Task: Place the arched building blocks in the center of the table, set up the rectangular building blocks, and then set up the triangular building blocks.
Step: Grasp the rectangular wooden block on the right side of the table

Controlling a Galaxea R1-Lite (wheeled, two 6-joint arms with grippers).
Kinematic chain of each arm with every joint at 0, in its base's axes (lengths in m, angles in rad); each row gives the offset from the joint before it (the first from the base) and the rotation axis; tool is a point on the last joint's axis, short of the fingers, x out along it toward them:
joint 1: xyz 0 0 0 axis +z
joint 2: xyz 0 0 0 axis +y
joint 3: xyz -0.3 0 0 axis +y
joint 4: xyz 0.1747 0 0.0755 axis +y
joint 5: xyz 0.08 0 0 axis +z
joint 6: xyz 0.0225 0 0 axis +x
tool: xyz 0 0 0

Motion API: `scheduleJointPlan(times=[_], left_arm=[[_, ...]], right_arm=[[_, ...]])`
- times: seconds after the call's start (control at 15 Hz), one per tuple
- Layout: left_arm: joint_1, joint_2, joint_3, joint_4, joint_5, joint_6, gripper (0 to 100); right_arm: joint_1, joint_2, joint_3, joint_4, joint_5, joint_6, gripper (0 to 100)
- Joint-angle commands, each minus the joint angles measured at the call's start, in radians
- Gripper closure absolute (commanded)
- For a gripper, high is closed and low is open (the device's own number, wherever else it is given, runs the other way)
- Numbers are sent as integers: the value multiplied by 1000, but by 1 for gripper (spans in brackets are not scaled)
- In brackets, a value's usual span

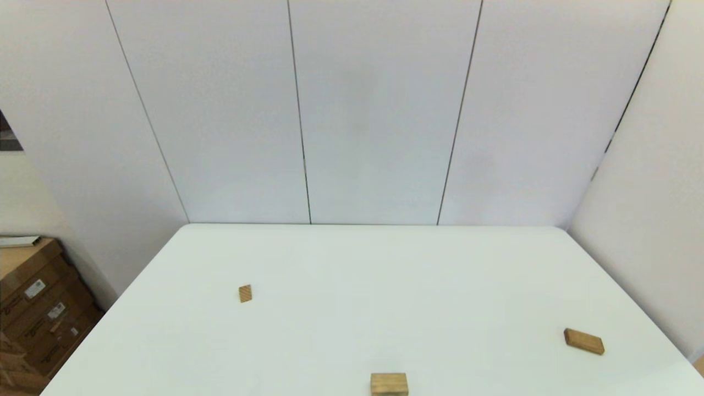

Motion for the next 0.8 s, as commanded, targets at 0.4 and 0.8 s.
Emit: scheduleJointPlan(times=[0.4, 0.8], left_arm=[[0, 2, -1, 0, 0, 4, 0], [0, 2, -1, 0, -2, 9, 0]], right_arm=[[0, 437, -383, 202, -83, 53, 0], [-46, 1380, -555, 33, -66, 64, 0]])
